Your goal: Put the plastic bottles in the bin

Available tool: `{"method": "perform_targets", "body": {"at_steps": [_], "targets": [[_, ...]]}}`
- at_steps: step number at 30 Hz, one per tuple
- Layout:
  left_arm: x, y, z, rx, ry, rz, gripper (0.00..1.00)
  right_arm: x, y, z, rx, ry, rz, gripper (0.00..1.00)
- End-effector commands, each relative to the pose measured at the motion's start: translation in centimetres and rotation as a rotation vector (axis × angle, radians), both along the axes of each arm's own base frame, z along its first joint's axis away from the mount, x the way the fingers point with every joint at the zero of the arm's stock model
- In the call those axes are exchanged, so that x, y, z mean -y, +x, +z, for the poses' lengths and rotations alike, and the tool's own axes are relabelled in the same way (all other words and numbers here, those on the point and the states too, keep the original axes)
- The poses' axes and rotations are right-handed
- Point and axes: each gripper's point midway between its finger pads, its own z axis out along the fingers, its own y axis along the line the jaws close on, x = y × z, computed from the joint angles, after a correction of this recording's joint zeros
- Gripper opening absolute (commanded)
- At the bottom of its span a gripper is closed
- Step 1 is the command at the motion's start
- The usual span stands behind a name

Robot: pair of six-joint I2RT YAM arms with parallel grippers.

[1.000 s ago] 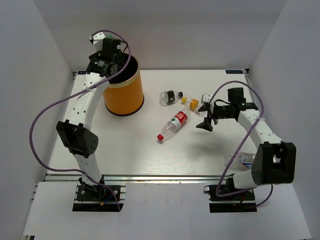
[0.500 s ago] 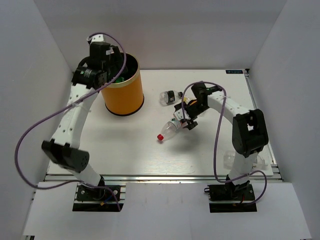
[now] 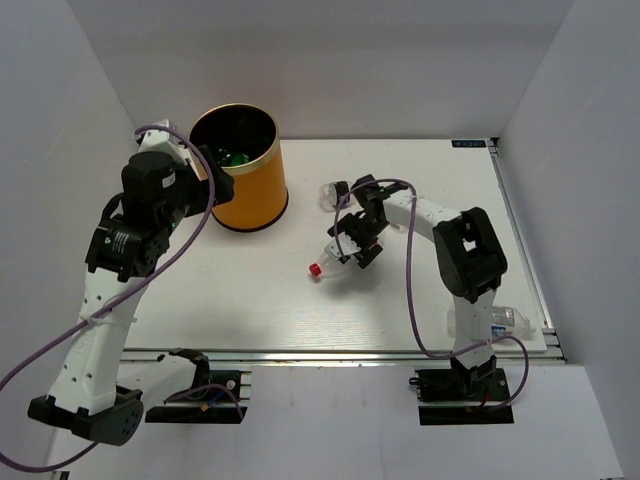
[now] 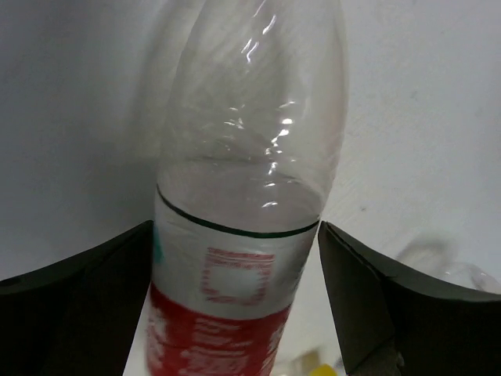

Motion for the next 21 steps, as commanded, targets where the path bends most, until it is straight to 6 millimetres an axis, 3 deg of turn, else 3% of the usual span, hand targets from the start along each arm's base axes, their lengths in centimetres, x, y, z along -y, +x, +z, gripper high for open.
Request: {"method": "perform_targets", "body": {"at_steps": [1, 2, 4, 7, 8, 9, 10, 11, 12, 14, 15, 16, 18, 19, 20, 21], "targets": [[0.6, -1.3, -0.6, -0.007, -0.032, -0.035, 1.0, -0.7, 1.2, -1.3, 0.05, -0.07, -0.027, 0.86], [0.4, -1.7, -0.4, -0.005, -0.043, -0.031, 1.0, -0.8, 1.2, -1.7, 0.026, -0.08, -0.046, 0.83], [0.5, -2.2, -1.2, -0.027, -0.049, -0.036, 1.0, -1.1, 0.3, -2.1, -0.03, -0.099, -0.061, 0.59], [0.4, -3.0, -1.1, -0.015, -0.056, -0.044, 1.0, -2.2, 0.5, 0.8, -0.096, -0.043, -0.13, 0.21], [0.4, -3.2, -0.9, -0.006, -0.059, -0.045, 1.0, -3.6, -0.2, 3.4, -0.148, 0.034, -0.139, 0.16], [0.5, -3.4, -1.8, -0.025, -0.058, -0.056, 1.0, -3.6, -0.6, 4.5, -0.186, 0.05, -0.159, 0.13], [0.4, -3.9, -1.5, -0.005, -0.064, -0.056, 1.0, -4.5, 0.1, 6.9, -0.173, 0.1, -0.165, 0.11], [0.5, -4.4, -1.9, -0.008, -0.069, -0.07, 1.0, -6.0, -0.7, 10.3, -0.237, 0.19, -0.165, 0.09], [0.7, -4.6, -2.9, -0.02, -0.07, -0.081, 1.0, -7.1, -0.1, 13.4, -0.237, 0.249, -0.204, 0.09], [0.6, -5.6, -2.9, 0.003, -0.095, -0.085, 1.0, -9.4, -0.4, 17.7, -0.313, 0.373, -0.247, 0.08], [0.5, -5.9, -3.9, -0.013, -0.091, -0.085, 1.0, -10.8, 1.0, 22.4, -0.284, 0.484, -0.288, 0.08], [0.4, -6.2, -4.1, -0.012, -0.105, -0.079, 1.0, -11.5, 1.3, 23.9, -0.294, 0.526, -0.313, 0.08], [0.2, -7.0, -4.2, 0.001, -0.119, -0.076, 1.0, -13.5, 3.2, 30.0, -0.288, 0.72, -0.388, 0.08], [0.1, -7.2, -4.0, 0.011, -0.122, -0.076, 1.0, -14.3, 4.2, 32.5, -0.236, 0.808, -0.379, 0.08], [-0.1, -7.4, -4.4, 0.001, -0.125, -0.064, 1.0, -14.5, 3.9, 33.5, -0.32, 0.836, -0.441, 0.06], [-0.1, -7.7, -4.1, 0.012, -0.128, -0.065, 1.0, -15.2, 4.8, 36.5, -0.251, 0.947, -0.393, 0.06]]}}
